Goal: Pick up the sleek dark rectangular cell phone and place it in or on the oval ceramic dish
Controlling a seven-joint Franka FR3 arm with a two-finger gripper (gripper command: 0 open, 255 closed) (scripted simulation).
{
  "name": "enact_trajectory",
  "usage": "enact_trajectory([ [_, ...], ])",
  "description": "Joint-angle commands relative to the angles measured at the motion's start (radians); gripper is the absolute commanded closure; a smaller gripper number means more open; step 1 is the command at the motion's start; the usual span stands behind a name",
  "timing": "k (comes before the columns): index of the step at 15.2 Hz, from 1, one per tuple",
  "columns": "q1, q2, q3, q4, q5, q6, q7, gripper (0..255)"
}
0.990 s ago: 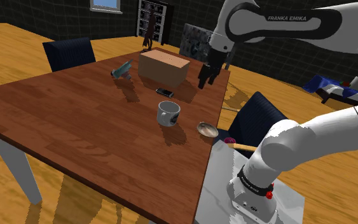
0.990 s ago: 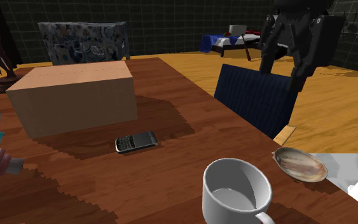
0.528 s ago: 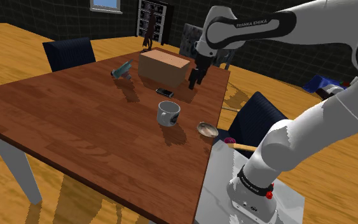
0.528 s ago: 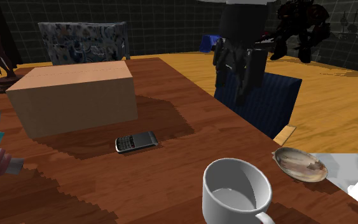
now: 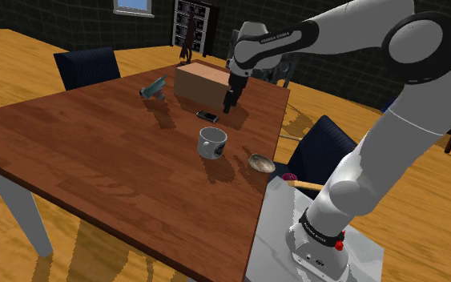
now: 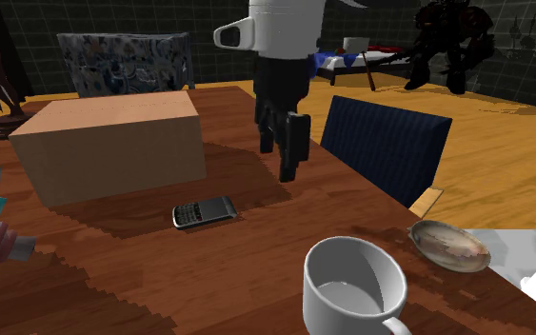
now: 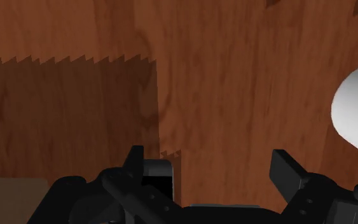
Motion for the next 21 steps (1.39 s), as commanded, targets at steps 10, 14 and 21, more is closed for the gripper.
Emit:
enact_trajectory([
  [10,-0.026,0.413,0.012,0.363,0.068,0.055,-0.227,0],
  [14,-0.029,0.441,0.014,0.347,0.073,0.099,-0.231,0],
  [21,-0.031,0.467,0.016,0.335,0.079,0.137,-0.234,0],
])
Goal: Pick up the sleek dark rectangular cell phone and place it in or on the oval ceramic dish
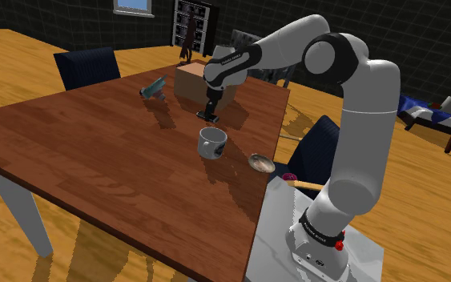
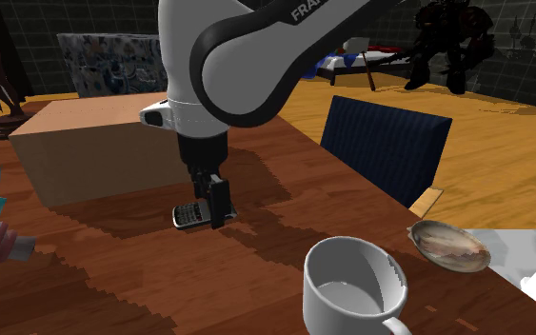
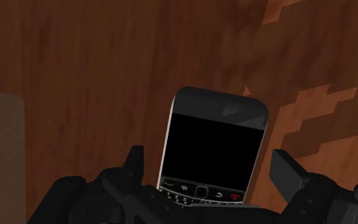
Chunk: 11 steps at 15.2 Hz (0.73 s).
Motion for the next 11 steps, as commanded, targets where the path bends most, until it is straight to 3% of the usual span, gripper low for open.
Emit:
enact_trajectory([
  [1,0.000,0.000,0.000,-0.001,0.000,0.001,0.000,0],
  [4,0.000,0.000,0.000,-0.001,0.000,0.001,0.000,0],
  [5,0.000,0.000,0.000,-0.001,0.000,0.001,0.000,255],
  [11,0.000,0.000,0.000,-0.001,0.000,0.002,0.000,255],
])
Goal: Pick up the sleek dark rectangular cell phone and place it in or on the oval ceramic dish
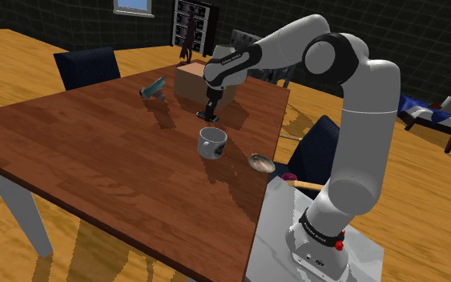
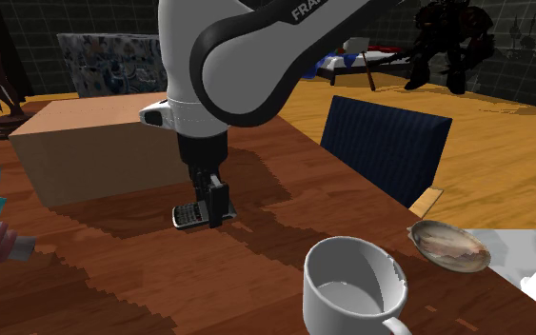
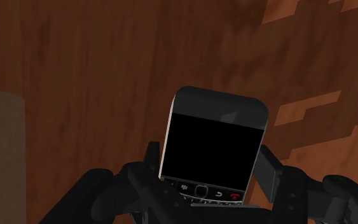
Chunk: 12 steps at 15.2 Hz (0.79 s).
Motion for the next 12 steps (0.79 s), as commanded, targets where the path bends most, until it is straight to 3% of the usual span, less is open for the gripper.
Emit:
enact_trajectory([
  [1,0.000,0.001,0.000,-0.001,0.000,0.000,0.000,255],
  [12,0.003,-0.054,-0.005,0.047,-0.011,-0.102,0.005,255],
])
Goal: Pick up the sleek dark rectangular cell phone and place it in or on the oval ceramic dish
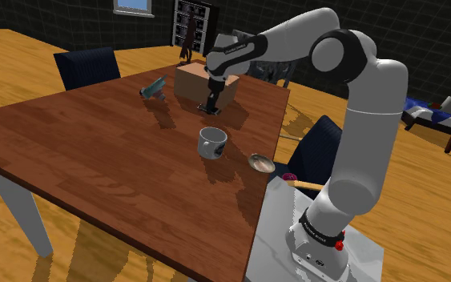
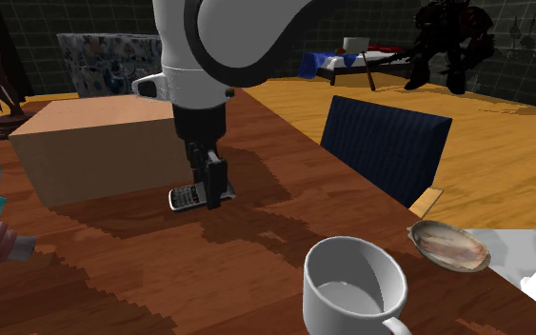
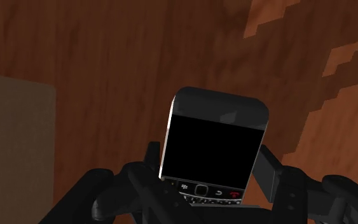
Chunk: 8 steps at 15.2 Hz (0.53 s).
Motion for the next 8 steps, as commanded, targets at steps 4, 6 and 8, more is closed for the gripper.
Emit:
enact_trajectory([
  [4,0.000,-0.024,-0.002,0.036,-0.004,-0.060,0.000,255],
  [6,0.001,-0.033,-0.003,0.051,-0.006,-0.083,0.001,255],
  [8,0.001,-0.041,-0.004,0.066,-0.008,-0.107,0.002,255],
])
